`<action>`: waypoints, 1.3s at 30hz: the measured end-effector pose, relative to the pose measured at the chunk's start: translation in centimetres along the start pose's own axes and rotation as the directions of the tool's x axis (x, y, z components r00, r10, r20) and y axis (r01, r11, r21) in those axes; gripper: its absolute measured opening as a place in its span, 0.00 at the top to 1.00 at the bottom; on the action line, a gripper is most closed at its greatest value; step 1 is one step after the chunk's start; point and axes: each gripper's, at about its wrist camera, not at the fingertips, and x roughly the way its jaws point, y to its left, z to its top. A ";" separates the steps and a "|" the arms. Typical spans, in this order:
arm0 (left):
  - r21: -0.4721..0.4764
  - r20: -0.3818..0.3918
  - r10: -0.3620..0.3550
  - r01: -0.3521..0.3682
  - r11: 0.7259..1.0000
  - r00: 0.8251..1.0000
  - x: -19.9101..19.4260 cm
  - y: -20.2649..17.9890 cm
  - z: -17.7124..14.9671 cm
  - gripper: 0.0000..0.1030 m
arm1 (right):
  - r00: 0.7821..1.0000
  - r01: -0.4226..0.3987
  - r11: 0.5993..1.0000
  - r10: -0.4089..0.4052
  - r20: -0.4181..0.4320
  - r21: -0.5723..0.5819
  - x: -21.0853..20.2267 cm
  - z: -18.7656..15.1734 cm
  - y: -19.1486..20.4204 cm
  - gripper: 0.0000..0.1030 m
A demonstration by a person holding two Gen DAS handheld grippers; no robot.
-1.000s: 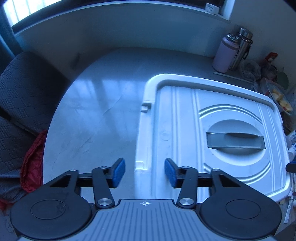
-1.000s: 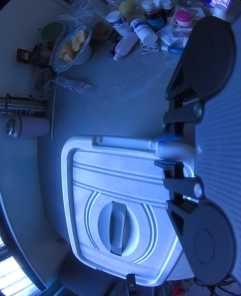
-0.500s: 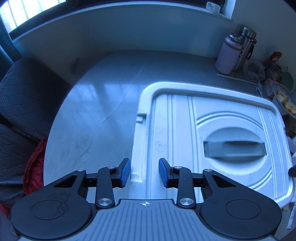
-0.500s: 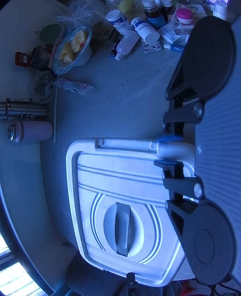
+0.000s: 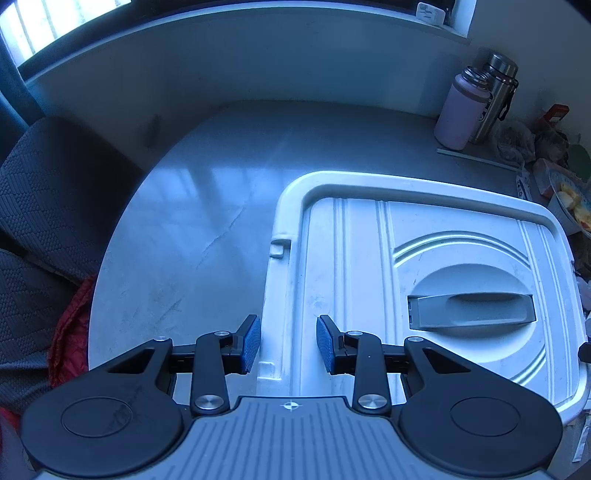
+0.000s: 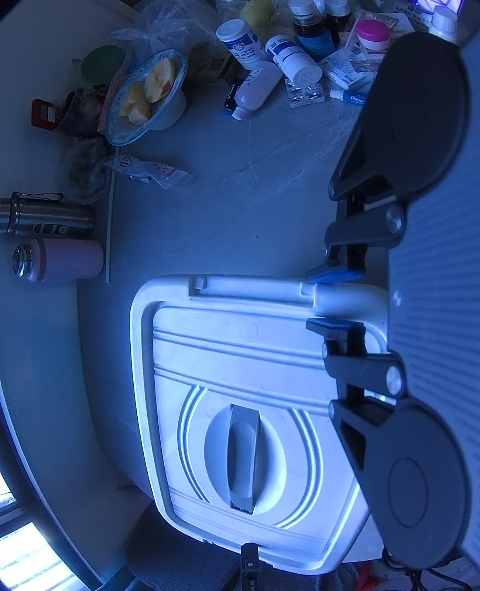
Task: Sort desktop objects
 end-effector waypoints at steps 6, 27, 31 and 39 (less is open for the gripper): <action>0.029 0.016 0.027 -0.028 0.999 1.000 0.1 -0.6 0.0 0.66 | 1.000 -0.003 1.000 0.003 -0.005 -0.001 0.1 0.2 0.0 0.80; 0.040 0.045 0.066 -0.068 0.997 0.997 0.6 0.3 1.1 0.59 | 1.000 0.007 1.000 -0.007 0.004 -0.029 0.5 -0.1 1.9 0.78; 0.028 0.050 0.066 -0.068 0.997 0.997 0.7 1.0 0.9 0.59 | 1.000 0.008 0.999 -0.008 0.007 -0.040 0.8 0.0 2.1 0.78; 0.021 0.065 0.085 -0.086 0.996 0.994 0.7 1.9 0.4 0.59 | 1.000 0.009 0.998 -0.008 0.013 -0.062 1.3 0.2 2.6 0.78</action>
